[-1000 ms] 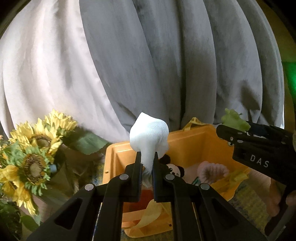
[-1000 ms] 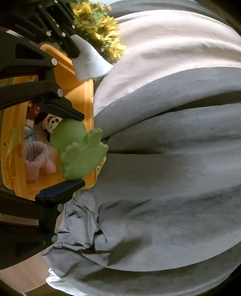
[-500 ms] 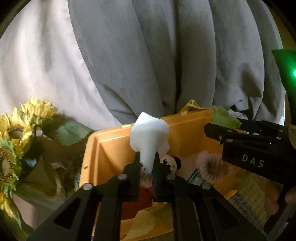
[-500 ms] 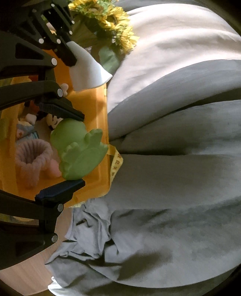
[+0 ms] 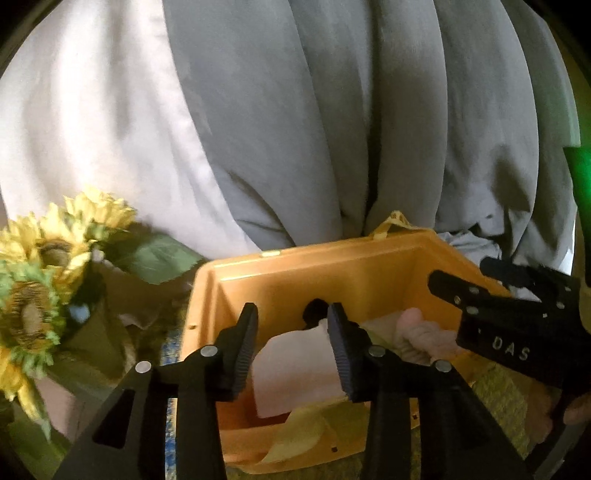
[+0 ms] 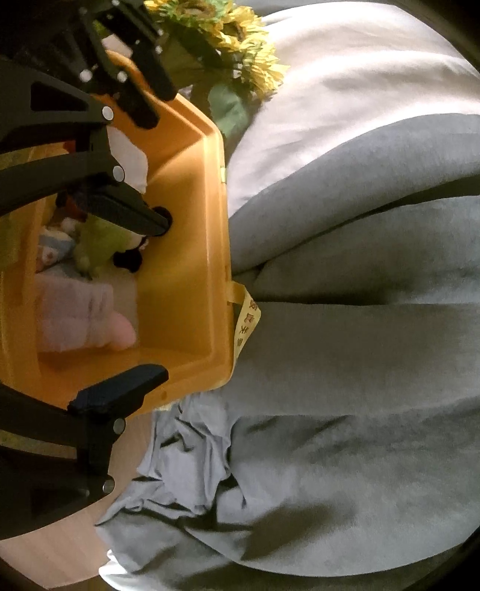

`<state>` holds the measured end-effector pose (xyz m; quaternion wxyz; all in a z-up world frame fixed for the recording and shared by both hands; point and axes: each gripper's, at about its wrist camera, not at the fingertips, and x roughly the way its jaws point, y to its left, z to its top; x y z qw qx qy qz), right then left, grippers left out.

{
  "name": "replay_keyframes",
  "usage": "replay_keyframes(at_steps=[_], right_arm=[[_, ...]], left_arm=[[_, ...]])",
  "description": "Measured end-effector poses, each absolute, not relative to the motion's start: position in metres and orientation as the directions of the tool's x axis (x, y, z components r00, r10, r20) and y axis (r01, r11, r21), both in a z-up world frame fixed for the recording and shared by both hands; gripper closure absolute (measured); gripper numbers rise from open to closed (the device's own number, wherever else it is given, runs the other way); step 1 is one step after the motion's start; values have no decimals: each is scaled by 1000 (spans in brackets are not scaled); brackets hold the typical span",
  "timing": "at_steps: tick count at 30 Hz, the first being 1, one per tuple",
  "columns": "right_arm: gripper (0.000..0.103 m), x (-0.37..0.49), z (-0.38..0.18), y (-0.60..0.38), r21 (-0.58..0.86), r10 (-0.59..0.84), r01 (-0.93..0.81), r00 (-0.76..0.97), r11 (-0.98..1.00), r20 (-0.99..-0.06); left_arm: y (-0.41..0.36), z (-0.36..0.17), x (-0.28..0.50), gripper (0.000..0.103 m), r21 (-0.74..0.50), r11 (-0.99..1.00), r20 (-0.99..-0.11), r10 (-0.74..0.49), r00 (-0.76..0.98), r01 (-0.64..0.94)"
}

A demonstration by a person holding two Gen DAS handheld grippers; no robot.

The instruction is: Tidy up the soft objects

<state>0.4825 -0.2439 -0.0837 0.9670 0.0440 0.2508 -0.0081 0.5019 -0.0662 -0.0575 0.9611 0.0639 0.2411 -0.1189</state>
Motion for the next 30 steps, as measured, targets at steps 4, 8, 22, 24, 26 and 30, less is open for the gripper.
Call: replay_keyframes(at_steps=[4, 8, 22, 24, 26, 30], right_arm=[[29, 466, -79, -241, 77, 4, 38, 877, 996, -480], [23, 444, -72, -238, 75, -3, 44, 884, 996, -467], [8, 344, -41, -229, 55, -40, 67, 918, 996, -394], [8, 331, -39, -228, 55, -44, 71, 919, 996, -391], [8, 319, -37, -227, 57, -48, 76, 921, 995, -387], [8, 293, -35, -222, 49, -68, 92, 928, 995, -366]], left_arm=[[-60, -47, 485, 56, 72, 970, -458, -174, 872, 231], [-53, -34, 461, 51, 74, 977, -437, -150, 887, 202], [-33, -6, 363, 23, 77, 993, -377, -54, 925, 89], [-30, -4, 351, 16, 72, 994, -373, -52, 926, 85], [-27, -2, 338, 9, 72, 994, -364, -45, 930, 77], [-21, 2, 318, 1, 71, 995, -352, -42, 935, 72]])
